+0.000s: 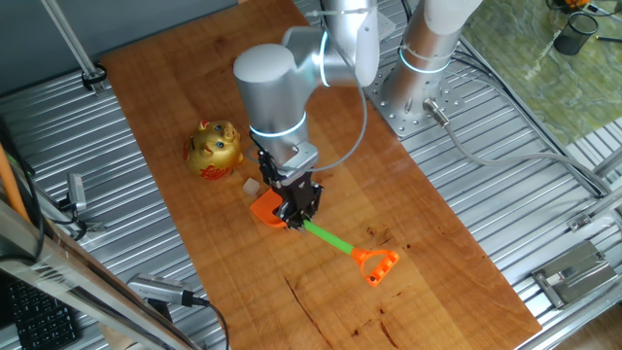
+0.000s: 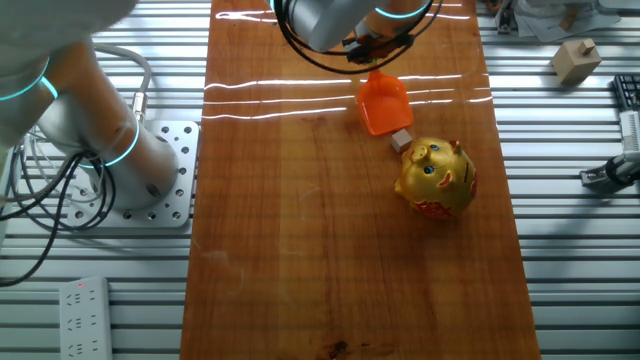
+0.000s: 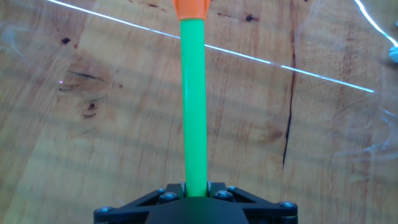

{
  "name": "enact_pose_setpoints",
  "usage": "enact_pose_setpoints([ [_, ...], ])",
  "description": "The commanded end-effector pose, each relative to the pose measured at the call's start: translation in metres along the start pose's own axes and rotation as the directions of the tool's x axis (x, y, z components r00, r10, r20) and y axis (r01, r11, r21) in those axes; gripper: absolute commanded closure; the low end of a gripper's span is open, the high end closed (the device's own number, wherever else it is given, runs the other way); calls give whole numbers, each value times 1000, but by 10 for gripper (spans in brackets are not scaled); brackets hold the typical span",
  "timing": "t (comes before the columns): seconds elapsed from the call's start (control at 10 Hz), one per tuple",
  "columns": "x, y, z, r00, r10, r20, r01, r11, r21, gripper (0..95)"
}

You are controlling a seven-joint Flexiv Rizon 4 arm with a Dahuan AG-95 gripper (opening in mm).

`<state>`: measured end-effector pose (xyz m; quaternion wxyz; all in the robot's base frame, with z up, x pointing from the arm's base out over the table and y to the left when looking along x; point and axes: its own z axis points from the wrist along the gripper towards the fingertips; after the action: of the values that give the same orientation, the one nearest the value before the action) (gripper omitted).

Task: Use a shovel to scoop up an object

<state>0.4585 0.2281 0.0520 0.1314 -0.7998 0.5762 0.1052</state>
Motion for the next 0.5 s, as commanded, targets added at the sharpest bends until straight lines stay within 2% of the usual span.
enact_pose_setpoints([
  [0.1, 1, 0, -2, 1000, 1, 16, 0, 1000, -3, 950],
  [0.5, 3, 0, -4, 999, 2, 34, -2, 1000, -5, 950],
])
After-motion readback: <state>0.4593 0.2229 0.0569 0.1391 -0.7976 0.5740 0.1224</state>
